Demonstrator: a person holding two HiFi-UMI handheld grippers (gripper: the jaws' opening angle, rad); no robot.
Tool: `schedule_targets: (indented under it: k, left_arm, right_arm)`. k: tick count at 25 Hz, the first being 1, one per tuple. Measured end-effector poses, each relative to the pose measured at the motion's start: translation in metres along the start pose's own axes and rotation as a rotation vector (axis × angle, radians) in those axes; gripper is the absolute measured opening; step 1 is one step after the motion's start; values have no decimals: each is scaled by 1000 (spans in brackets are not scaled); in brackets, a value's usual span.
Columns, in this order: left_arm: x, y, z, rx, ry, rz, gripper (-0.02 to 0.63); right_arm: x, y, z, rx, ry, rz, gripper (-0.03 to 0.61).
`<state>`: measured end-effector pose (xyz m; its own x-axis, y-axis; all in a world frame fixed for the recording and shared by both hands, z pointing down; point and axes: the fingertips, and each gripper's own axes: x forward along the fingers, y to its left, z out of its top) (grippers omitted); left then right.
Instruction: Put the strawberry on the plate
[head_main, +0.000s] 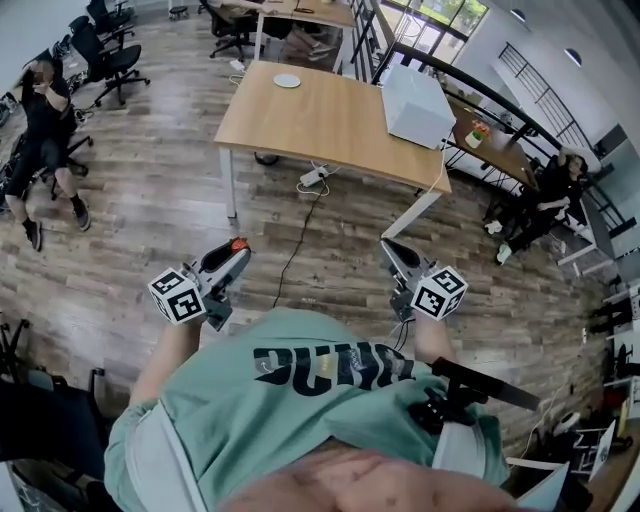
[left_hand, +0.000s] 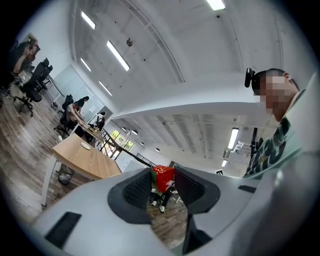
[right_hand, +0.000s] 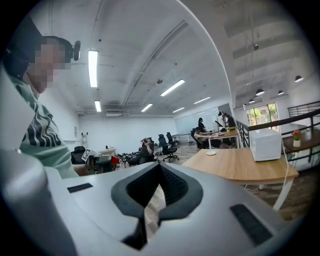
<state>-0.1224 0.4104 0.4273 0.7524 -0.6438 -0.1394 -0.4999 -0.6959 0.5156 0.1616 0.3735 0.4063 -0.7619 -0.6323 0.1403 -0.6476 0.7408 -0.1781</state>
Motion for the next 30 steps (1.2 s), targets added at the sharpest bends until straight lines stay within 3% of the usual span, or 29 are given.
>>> schedule_targets:
  k: [8, 18, 22, 30]
  left_arm:
    - [33, 25, 0, 12, -23, 84, 144]
    - [145, 25, 14, 67, -108, 233, 144]
    - [182, 21, 8, 76, -115, 278, 144]
    - [241, 30, -1, 55, -71, 312, 144]
  right_arm:
    - [34, -56, -3, 30, -4, 94, 6]
    - [66, -187, 46, -1, -29, 283, 6]
    - [71, -226, 47, 6, -29, 346, 6]
    - [60, -289, 25, 93, -31, 354, 6]
